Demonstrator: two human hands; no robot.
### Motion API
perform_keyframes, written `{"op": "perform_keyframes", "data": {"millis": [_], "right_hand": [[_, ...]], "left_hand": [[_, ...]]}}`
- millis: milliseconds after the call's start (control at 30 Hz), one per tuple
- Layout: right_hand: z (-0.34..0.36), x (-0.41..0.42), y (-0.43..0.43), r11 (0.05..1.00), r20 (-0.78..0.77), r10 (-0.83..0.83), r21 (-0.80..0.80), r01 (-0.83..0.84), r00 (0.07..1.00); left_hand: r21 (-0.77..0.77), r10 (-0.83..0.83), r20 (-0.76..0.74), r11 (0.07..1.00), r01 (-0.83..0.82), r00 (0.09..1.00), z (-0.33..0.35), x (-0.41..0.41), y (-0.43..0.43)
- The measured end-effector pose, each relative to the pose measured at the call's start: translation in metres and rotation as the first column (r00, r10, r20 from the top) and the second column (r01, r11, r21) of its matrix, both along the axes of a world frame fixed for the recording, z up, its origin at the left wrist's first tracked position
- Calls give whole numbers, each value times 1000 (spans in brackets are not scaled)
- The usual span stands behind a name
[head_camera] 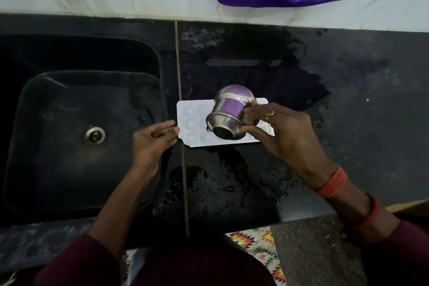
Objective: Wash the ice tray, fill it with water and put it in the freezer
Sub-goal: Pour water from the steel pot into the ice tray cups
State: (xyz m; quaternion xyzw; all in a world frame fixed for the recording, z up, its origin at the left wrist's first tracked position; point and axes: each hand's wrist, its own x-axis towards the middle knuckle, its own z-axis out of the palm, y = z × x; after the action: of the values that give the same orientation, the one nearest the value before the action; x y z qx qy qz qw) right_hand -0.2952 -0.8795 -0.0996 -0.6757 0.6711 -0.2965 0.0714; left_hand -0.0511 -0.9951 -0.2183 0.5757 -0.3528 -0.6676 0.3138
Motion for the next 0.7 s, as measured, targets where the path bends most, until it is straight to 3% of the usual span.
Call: {"op": "perform_keyframes", "data": {"millis": [700], "right_hand": [[2,-1,2,999,-119,3,-34,-7,993]], "left_hand": [[-10,7,-8,1000,-7,1000,1,0,1]]}}
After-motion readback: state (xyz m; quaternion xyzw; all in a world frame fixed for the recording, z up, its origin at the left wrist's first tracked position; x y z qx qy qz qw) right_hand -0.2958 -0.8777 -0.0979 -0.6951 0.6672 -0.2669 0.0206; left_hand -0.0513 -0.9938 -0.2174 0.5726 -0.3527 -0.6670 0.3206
